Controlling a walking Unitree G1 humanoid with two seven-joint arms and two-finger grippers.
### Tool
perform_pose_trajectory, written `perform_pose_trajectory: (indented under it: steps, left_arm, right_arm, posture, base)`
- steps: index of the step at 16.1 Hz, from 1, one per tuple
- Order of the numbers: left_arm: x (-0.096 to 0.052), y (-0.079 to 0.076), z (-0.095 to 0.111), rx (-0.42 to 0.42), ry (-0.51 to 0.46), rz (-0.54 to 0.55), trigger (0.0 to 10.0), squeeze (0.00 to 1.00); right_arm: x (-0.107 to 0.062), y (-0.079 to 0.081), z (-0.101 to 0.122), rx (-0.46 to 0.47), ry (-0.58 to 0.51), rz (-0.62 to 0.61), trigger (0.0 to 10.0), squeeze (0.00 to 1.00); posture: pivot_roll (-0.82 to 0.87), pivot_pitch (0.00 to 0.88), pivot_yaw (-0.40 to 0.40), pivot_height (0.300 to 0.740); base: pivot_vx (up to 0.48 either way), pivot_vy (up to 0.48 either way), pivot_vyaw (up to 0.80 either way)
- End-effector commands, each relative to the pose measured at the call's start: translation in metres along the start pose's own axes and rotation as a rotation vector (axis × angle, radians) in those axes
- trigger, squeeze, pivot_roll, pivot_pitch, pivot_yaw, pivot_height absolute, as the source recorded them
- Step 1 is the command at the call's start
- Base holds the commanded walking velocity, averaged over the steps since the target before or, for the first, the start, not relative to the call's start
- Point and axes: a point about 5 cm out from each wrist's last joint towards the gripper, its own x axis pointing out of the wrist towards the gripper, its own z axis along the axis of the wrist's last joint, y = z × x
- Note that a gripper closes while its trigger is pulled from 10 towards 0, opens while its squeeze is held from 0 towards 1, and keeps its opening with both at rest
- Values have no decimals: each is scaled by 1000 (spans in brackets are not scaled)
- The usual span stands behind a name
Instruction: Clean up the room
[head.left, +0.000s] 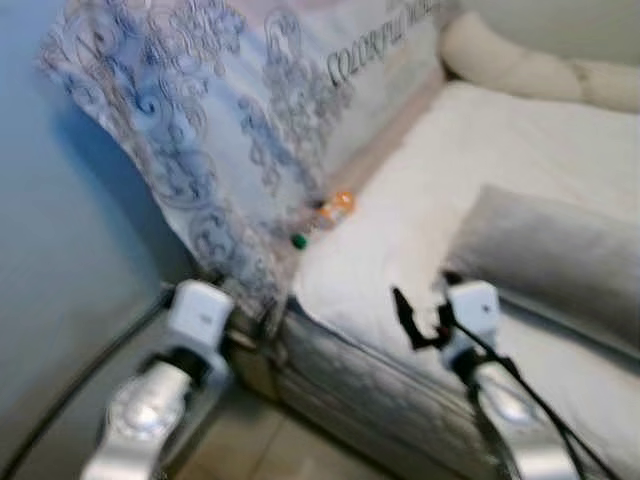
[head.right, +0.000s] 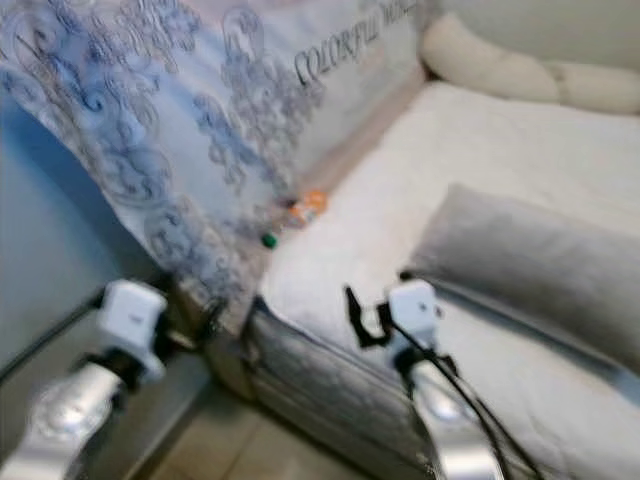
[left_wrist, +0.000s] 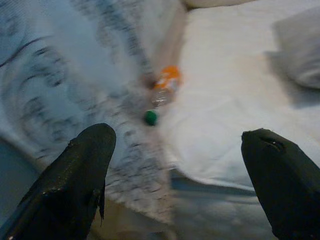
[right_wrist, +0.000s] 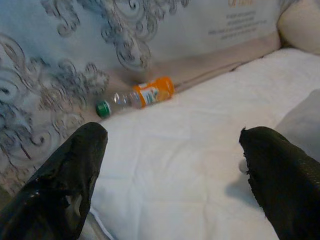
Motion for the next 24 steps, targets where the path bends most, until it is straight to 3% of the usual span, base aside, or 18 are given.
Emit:
perform_pose_trajectory:
  steps: [1,6,11,20,23,24]
  left_arm:
    - [-2,5,4,16,-1,-6,10000,1000]
    - [-4,-2,12,6,1,-130,10000,1000]
    - [-2,-1,13,11,4,-122,10000,1000]
    - [-3,-5,14,17,8,-159,10000,1000]
    - [-4,-6,13,17,11,-177,10000,1000]
    - [-4,-6,14,15,10,-177,10000,1000]
  right_arm:
    - [2,0,2,19,-2,-18,10000,0]
    - [3,-5,0,30,18,-53,10000,0]
    - [4,-6,-2,75,38,-74,10000,0]
    - [4,-7,0,69,21,-71,10000,0]
    - [4,-5,-1,47,30,-57,10000,0]
    - [5,-3,-1,-17,32,-46,10000,0]
  posture:
    - [11,0,5,740]
    - [15,0,3,740]
    - [16,0,3,740]
    - [17,0,2,740]
    - [20,0,2,740]
    - [18,0,4,740]
  base:
    - [259,0,0]
    - [260,0,0]
    - [267,0,-151]
    - [288,0,-136]
    - [290,0,0]
    - [289,0,800]
